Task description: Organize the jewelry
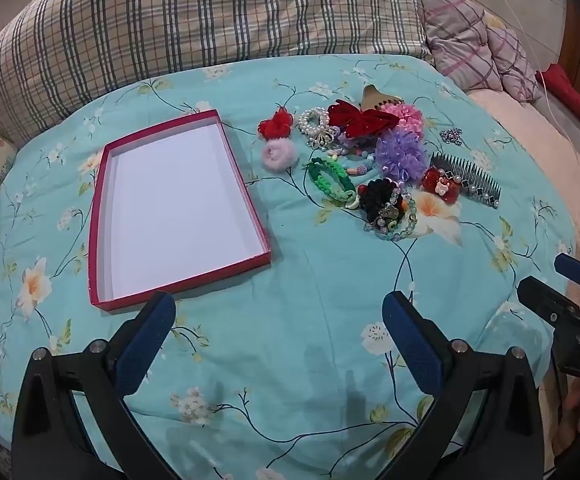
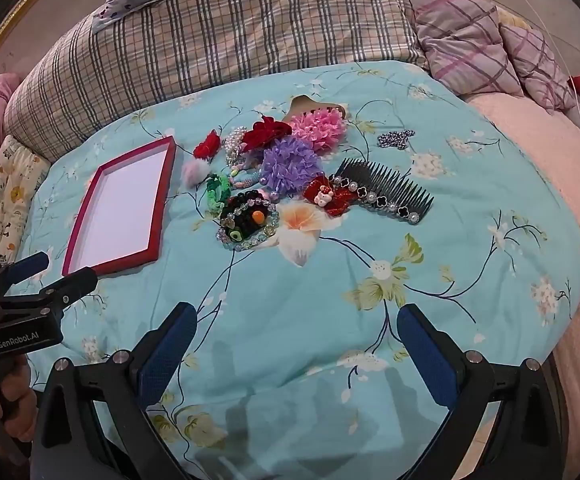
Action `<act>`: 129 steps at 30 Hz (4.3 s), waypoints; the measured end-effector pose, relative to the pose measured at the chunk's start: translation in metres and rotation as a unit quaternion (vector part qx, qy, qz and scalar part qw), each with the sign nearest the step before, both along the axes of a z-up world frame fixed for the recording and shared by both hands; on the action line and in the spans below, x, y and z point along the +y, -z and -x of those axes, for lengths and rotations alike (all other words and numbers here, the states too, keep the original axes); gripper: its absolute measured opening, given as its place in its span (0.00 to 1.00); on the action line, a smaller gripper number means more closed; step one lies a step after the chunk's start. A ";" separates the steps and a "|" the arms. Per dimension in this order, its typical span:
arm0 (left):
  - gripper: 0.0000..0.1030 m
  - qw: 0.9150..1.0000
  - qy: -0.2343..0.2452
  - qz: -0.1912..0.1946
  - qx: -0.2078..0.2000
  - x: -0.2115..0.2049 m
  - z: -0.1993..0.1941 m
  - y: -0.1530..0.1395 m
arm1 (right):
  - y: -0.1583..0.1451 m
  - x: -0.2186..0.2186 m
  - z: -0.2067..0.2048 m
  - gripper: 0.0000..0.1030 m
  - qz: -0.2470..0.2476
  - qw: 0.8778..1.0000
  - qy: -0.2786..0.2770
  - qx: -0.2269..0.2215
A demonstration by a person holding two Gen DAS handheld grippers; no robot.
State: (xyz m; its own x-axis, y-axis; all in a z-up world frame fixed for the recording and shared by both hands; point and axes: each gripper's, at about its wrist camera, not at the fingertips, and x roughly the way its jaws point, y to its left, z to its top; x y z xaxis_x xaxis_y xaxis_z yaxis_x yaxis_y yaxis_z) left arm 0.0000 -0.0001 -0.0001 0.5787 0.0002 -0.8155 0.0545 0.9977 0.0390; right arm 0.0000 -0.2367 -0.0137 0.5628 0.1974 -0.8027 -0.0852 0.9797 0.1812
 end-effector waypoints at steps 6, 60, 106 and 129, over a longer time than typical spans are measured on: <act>1.00 1.000 0.000 0.000 0.002 0.003 -0.002 0.001 | 0.000 0.000 -0.001 0.98 0.001 1.000 0.001 0.002; 0.99 0.987 0.056 0.135 0.064 -0.023 -0.055 0.045 | 0.020 -0.045 -0.051 0.87 -0.036 0.999 0.013 0.003; 0.06 0.958 0.115 0.249 0.085 -0.039 -0.086 0.064 | 0.065 -0.083 -0.120 0.65 -0.054 0.997 -0.048 0.022; 0.06 0.967 0.016 0.253 -0.007 0.085 -0.064 0.006 | 0.018 0.037 -0.103 0.65 -0.093 0.984 -0.151 -0.016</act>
